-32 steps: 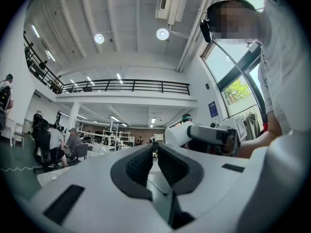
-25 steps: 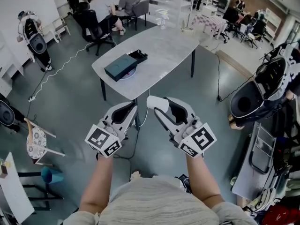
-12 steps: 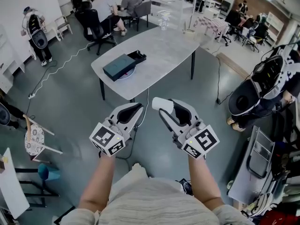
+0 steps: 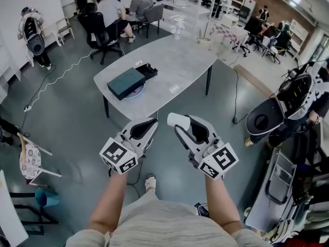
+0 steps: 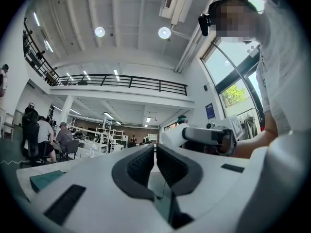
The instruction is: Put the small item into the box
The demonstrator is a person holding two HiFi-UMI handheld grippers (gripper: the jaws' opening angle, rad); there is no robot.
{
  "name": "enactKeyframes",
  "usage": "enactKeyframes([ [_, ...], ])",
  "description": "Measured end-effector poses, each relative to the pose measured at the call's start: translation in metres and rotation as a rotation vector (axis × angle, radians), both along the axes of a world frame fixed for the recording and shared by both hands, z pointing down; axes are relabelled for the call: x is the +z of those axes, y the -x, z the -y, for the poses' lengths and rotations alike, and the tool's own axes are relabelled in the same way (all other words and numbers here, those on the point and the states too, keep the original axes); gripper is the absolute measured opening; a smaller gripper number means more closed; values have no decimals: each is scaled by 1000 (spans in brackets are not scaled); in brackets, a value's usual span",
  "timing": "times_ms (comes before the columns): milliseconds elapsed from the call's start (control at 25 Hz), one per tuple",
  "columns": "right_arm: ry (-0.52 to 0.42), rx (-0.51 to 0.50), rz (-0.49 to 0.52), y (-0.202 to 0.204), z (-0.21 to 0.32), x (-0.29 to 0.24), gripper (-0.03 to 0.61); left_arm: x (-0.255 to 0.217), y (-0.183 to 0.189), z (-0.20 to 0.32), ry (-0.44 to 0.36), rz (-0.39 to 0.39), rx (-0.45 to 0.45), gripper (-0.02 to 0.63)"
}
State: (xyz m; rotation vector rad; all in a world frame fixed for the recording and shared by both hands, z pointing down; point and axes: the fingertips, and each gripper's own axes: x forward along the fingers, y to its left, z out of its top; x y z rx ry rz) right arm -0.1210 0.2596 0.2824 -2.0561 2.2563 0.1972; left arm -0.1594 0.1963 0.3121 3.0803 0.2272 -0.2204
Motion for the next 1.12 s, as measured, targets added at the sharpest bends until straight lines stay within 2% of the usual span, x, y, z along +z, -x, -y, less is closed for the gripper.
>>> enactKeyframes([
  [360, 17, 0, -12, -49, 100, -5, 183, -6, -57, 95, 35, -38, 29, 21],
  [720, 37, -11, -14, -79, 170, 0, 184, 2, -90, 161, 47, -22, 37, 21],
  [1120, 72, -95, -10, -144, 240, 25, 184, 28, -149, 226, 62, -9, -40, 23],
])
